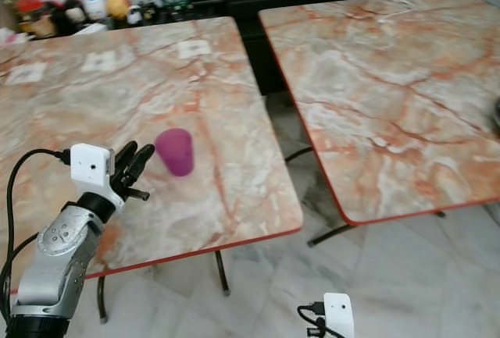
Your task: Setting the table
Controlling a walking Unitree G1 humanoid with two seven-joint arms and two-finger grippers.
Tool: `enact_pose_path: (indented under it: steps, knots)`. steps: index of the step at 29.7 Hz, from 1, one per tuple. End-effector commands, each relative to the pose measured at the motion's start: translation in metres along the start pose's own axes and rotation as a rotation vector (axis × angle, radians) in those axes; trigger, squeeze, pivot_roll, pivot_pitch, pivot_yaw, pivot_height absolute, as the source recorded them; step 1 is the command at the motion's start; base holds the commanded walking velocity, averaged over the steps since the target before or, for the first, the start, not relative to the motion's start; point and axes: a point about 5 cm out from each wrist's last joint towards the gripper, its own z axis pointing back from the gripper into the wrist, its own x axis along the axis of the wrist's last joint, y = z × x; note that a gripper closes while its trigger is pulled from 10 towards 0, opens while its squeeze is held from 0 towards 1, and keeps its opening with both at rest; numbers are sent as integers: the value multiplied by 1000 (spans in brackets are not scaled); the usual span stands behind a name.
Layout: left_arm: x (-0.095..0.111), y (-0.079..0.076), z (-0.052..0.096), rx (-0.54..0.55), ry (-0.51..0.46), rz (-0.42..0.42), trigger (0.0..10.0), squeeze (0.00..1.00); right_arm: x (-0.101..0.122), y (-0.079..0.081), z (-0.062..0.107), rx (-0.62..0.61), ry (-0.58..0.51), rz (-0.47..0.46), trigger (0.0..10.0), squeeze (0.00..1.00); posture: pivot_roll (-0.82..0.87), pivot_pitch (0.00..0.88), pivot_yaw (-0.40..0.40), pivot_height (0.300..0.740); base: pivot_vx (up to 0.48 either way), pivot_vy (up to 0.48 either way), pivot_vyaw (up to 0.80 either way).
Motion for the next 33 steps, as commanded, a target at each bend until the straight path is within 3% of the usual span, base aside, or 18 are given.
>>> enact_pose_path:
  steps: [1,9,15,17,19,24,28,29,31,32,33]
  knots:
    - [0,-1,0,0,3,5,10000,0,-6,0,1,-2,25,-7,10000,0,-8,117,29,740,0,0,-800]
    - [3,3,-2,39,-6,-13,10000,0,-7,-1,1,-4,25,-7,10000,0,-13,119,28,740,0,0,-800]
    - [12,3,-8,61,-24,19,10000,0,-7,-1,2,-5,16,-6,10000,0,-14,122,27,740,0,0,0]
    - [14,3,-10,68,-1,24,10000,0,-6,-1,2,-5,16,-5,10000,0,-16,122,28,740,0,0,0]
    - [16,2,-14,46,74,-35,10000,0,-6,-1,1,-8,15,-4,10000,0,-16,122,29,740,0,0,0]
    - [24,-2,-18,6,93,-27,10000,0,-6,-2,1,-11,16,-5,10000,0,-14,120,30,740,0,0,0]
    - [32,5,-24,48,157,-8,10000,0,-6,-1,1,-13,14,0,10000,0,-13,119,32,740,0,0,0]
    - [34,7,-25,64,180,20,10000,588,-5,-1,1,-14,14,-1,10000,0,-12,118,32,740,0,0,0]
    - [34,7,-26,71,191,28,10000,588,-5,-1,1,-14,14,-1,10000,0,-11,118,33,740,0,0,0]
    - [33,8,-26,81,211,44,10000,1000,-5,-1,1,-14,14,-1,10000,0,-10,117,33,740,0,0,0]
    - [32,9,-27,86,224,46,10000,1000,-5,-1,1,-14,14,-1,10000,0,-9,116,33,740,0,0,0]
